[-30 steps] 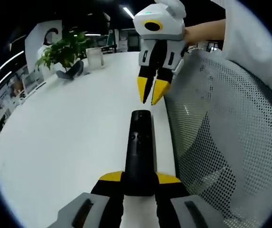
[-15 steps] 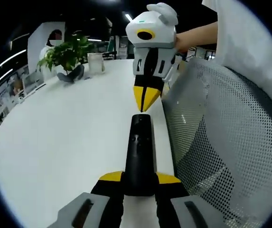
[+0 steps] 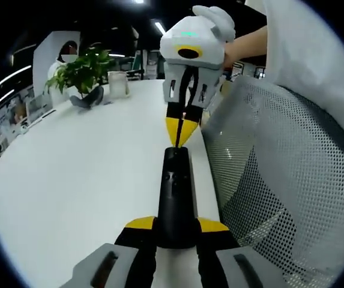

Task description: Press the specified remote control buttons in sequence, fully releasing each button before pressing the next.

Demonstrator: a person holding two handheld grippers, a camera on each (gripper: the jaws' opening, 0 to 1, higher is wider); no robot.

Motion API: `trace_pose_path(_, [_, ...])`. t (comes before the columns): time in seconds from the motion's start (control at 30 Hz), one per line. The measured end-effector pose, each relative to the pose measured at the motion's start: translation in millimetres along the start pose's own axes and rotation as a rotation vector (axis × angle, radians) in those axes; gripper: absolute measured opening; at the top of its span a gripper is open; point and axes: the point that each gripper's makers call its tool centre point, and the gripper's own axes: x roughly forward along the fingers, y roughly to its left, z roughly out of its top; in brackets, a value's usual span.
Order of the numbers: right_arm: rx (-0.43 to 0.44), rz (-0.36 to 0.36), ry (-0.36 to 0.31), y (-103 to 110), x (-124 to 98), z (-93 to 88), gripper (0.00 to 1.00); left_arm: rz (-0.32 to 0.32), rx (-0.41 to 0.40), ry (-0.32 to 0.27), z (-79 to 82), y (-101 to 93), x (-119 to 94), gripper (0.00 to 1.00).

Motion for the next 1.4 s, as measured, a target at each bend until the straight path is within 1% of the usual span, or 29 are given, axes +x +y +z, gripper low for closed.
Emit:
trace_pose_path(0.03, [-0.017,0.0,0.008,0,0,0.0,0.0,-0.001,0.0,0.0,0.0,0.1,0,0.24])
trace_pose_path(0.07, [-0.055,0.001,0.029,0,1,0.1,0.0,-0.002,0.002,0.0,0.0,-0.1,0,0.24])
trace_pose_path(0.13, [-0.101,0.016,0.053,0,2,0.2,0.0,-0.002,0.021,0.006,-0.3,-0.6,0,0.24])
trace_pose_path(0.27, [-0.163,0.052,0.073,0,3,0.2,0.0,-0.003,0.027,0.007,-0.3,0.1,1,0.24])
trace_pose_path(0.3, [-0.153,0.06,0.076,-2,3,1.0,0.0,-0.004,0.028,0.008,-0.1,0.9,1,0.24])
trace_pose_path(0.33, [-0.131,0.083,0.078,-4,3,1.0,0.0,-0.005,0.027,0.009,0.1,1.5,1,0.24])
trace_pose_path(0.4, [0.011,0.096,0.074,-5,3,0.4,0.0,-0.005,0.028,0.009,0.6,2.7,2,0.24])
trace_pose_path(0.47, [0.052,0.093,0.057,-8,3,0.3,0.0,-0.006,0.027,0.009,1.1,3.5,2,0.24])
trace_pose_path(0.5, [0.127,0.084,0.036,-9,3,0.1,0.0,-0.006,0.027,0.009,1.3,4.0,2,0.24])
trace_pose_path(0.53, [0.151,0.079,0.028,-9,2,0.0,0.0,-0.006,0.026,0.009,1.5,4.5,2,0.24])
trace_pose_path(0.57, [0.195,0.067,0.007,-10,2,0.0,0.0,-0.005,0.026,0.009,1.7,4.8,3,0.24])
trace_pose_path(0.63, [0.243,0.057,-0.026,-11,2,-0.2,0.0,-0.006,0.023,0.009,1.9,5.4,3,0.24])
trace_pose_path(0.73, [0.249,0.045,-0.042,-12,1,-0.7,0.0,-0.005,0.021,0.007,1.9,6.3,3,0.24])
trace_pose_path(0.77, [0.24,0.037,-0.046,-11,2,-0.4,0.0,-0.005,0.021,0.006,1.8,6.5,3,0.24])
trace_pose_path(0.83, [0.192,0.014,-0.05,-10,2,0.1,0.0,-0.005,0.025,0.006,1.9,6.6,3,0.24])
trace_pose_path(0.9, [0.181,0.003,-0.055,-9,2,-0.4,0.0,-0.003,0.048,0.017,1.8,6.4,3,0.24])
trace_pose_path(1.0, [0.164,-0.038,-0.083,-8,1,-0.8,0.0,-0.003,0.042,0.018,1.6,6.6,3,0.24])
trace_pose_path(1.07, [0.175,-0.061,-0.104,-8,-1,-1.1,0.0,-0.005,0.039,0.016,1.4,6.5,3,0.24])
trace_pose_path(1.2, [0.195,-0.064,-0.121,-4,-2,-1.3,0.0,-0.002,0.054,0.023,0.8,5.4,4,0.24])
trace_pose_path(1.27, [0.2,-0.056,-0.111,-3,-2,-1.5,0.0,-0.003,0.053,0.023,0.7,5.5,4,0.24])
trace_pose_path(1.33, [0.197,-0.048,-0.124,-3,-4,2.1,0.0,-0.004,0.054,0.023,0.6,5.4,4,0.24])
trace_pose_path(1.4, [0.213,-0.049,-0.142,-6,-6,6.4,0.0,-0.003,0.054,0.024,0.6,5.4,4,0.24])
